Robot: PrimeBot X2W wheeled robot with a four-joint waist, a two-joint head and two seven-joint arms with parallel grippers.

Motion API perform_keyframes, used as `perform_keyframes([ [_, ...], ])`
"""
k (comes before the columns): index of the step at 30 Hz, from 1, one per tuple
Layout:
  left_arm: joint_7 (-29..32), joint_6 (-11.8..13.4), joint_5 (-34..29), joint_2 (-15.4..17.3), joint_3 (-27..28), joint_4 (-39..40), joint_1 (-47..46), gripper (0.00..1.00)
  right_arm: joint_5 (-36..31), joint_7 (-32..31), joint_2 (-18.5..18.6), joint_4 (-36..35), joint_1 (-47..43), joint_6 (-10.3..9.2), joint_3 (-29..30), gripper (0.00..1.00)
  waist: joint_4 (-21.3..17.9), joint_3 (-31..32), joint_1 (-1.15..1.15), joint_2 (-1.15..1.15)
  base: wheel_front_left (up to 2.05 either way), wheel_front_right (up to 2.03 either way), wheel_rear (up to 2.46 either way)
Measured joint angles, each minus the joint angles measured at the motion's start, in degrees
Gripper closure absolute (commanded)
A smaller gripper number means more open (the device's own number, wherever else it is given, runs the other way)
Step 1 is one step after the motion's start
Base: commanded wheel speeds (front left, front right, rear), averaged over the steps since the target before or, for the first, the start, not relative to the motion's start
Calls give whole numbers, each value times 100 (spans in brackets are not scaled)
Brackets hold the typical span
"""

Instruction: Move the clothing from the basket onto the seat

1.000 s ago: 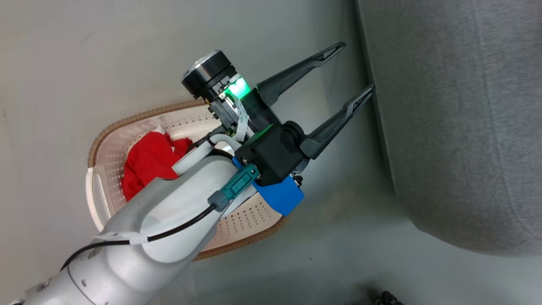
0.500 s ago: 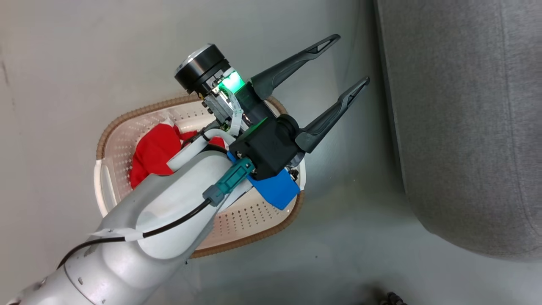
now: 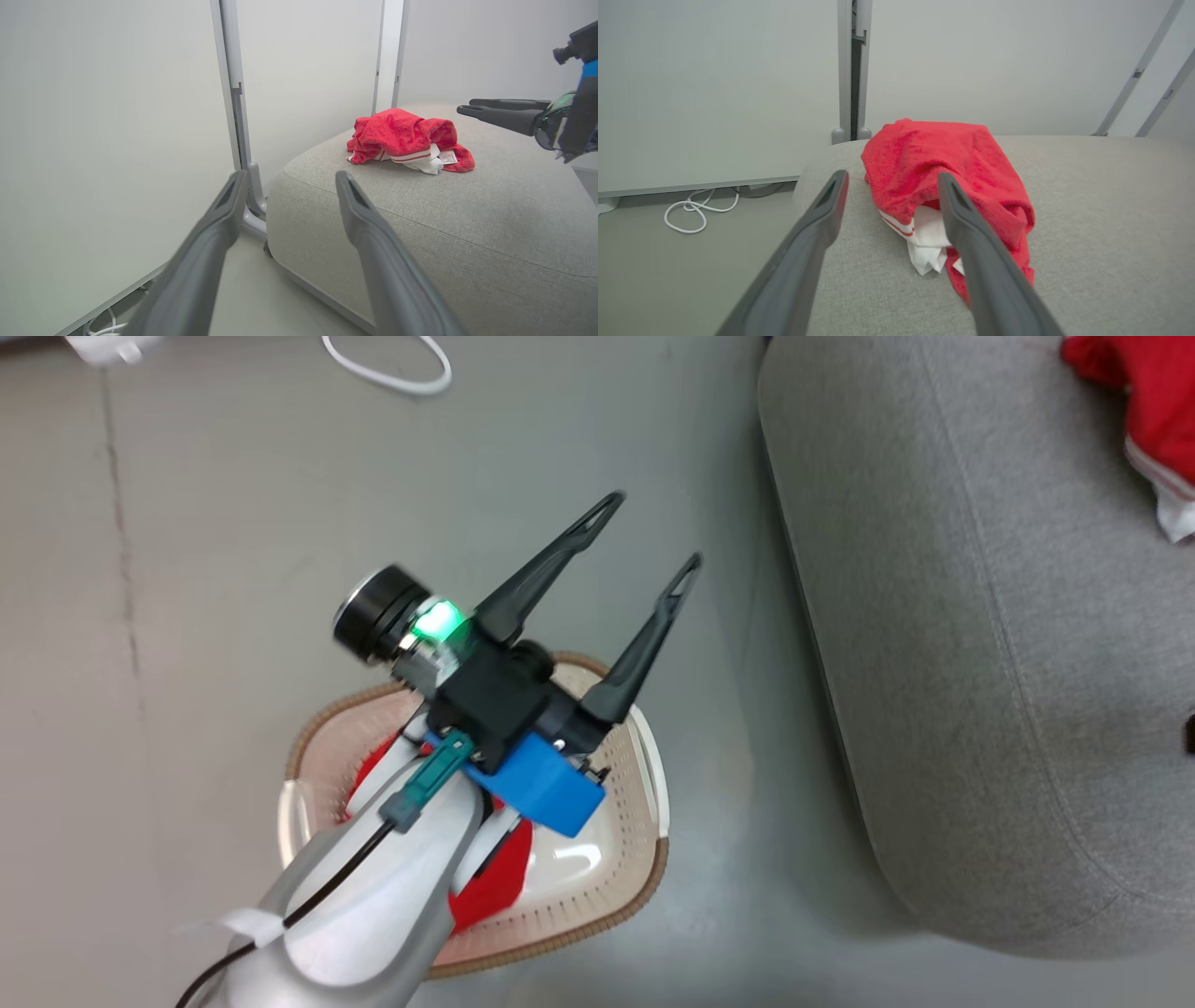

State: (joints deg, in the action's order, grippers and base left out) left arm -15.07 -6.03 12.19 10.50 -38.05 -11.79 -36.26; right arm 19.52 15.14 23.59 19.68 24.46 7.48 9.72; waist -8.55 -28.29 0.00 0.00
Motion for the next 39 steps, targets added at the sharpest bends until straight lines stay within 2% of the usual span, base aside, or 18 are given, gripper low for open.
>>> perform_keyframes([
  [6,0,97,-18,-36,632,103,724,0,-283,0,-464,-1089,-516,1,-404,0,172,629,0,0,0,0,0],
  [12,1,190,-66,-93,1382,145,1344,0,-433,0,-879,-1652,-767,0,-905,0,560,1117,-1,0,0,0,0],
  [18,-1,244,-116,-157,2111,67,1863,0,-588,-1,-1149,-1690,-1179,1,-1201,0,1035,1555,-1,0,0,0,0],
  [26,0,192,-304,-187,2746,71,2598,0,-810,-1,-1552,-1742,-1924,1,-1060,0,1482,2137,-1,0,0,0,0],
  [33,0,97,-427,-269,3027,118,3041,0,-993,-1,-1775,-1745,-2460,0,-776,0,1672,2508,-1,0,0,0,0],
  [39,0,35,-533,-346,3133,145,3154,0,-1100,-1,-1936,-1670,-2634,0,-605,0,1642,2623,-1,0,0,0,0],
])
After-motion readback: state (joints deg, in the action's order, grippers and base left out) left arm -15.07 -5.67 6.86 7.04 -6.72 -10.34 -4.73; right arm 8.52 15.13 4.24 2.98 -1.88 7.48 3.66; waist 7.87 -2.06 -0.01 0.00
